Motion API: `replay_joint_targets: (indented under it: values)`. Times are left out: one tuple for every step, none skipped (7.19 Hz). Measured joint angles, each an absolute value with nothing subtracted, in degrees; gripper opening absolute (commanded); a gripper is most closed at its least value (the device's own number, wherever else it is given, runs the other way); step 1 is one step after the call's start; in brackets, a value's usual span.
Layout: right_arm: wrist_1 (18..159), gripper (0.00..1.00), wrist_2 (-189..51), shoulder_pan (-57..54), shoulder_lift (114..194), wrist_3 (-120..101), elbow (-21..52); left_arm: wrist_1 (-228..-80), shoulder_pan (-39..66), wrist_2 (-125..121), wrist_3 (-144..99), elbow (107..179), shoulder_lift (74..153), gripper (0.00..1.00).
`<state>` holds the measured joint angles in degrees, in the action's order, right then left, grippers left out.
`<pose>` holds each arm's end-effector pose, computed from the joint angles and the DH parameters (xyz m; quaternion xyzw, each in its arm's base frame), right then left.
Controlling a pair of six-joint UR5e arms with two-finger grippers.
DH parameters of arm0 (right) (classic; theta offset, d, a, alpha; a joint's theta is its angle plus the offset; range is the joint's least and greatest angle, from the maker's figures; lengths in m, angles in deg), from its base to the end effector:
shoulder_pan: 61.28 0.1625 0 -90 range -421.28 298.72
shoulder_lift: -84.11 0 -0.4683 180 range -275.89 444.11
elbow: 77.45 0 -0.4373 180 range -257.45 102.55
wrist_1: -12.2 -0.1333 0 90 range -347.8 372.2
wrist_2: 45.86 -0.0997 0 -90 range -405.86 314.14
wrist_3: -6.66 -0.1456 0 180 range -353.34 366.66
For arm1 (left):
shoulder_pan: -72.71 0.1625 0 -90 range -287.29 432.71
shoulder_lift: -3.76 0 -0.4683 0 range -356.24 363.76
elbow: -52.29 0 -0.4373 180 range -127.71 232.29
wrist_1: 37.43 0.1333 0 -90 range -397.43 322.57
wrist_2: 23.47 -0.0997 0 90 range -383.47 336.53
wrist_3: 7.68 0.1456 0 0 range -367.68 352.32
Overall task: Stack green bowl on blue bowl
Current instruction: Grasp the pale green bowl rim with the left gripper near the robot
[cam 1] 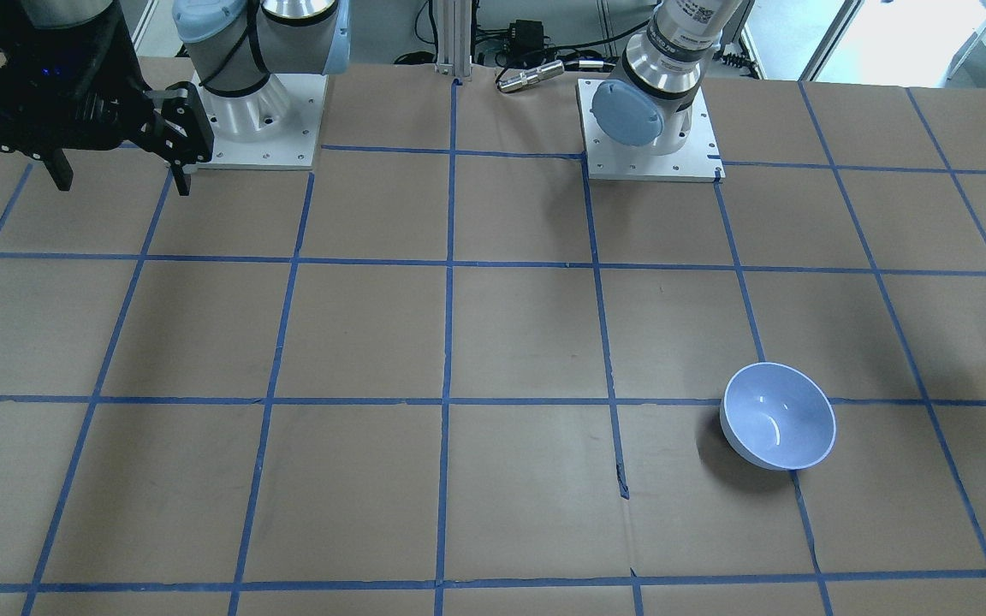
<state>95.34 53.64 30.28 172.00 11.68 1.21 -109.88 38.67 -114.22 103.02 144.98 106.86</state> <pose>0.1243 -0.5513 0.5613 0.0555 -0.9948 0.0181 0.0834 0.4494 -0.4621 0.3572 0.4596 0.8880 0.0047 0.0160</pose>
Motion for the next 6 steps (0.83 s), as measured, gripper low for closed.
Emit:
replay_joint_targets:
  values:
    - [95.3,1.00,53.6,30.3,172.0,11.7,1.2,-106.6,39.3,-114.2,107.7,145.3,108.7,1.00]
    - [95.3,1.00,53.6,30.3,172.0,11.7,1.2,-103.9,39.8,-114.1,111.2,145.4,110.4,1.00]
    - [95.3,1.00,53.6,30.3,172.0,11.7,1.2,-101.4,40.6,-113.8,114.0,145.4,112.1,1.00]
    - [95.3,1.00,53.6,30.3,172.0,11.7,1.2,-98.4,41.5,-113.5,116.3,145.3,114.0,1.00]
    - [95.3,1.00,53.6,30.3,172.0,11.7,1.2,-96.1,42.0,-113.3,118.2,145.1,115.7,1.00]
    - [95.3,1.00,53.6,30.3,172.0,11.7,1.2,-94.7,42.6,-112.7,119.4,144.8,117.2,1.00]
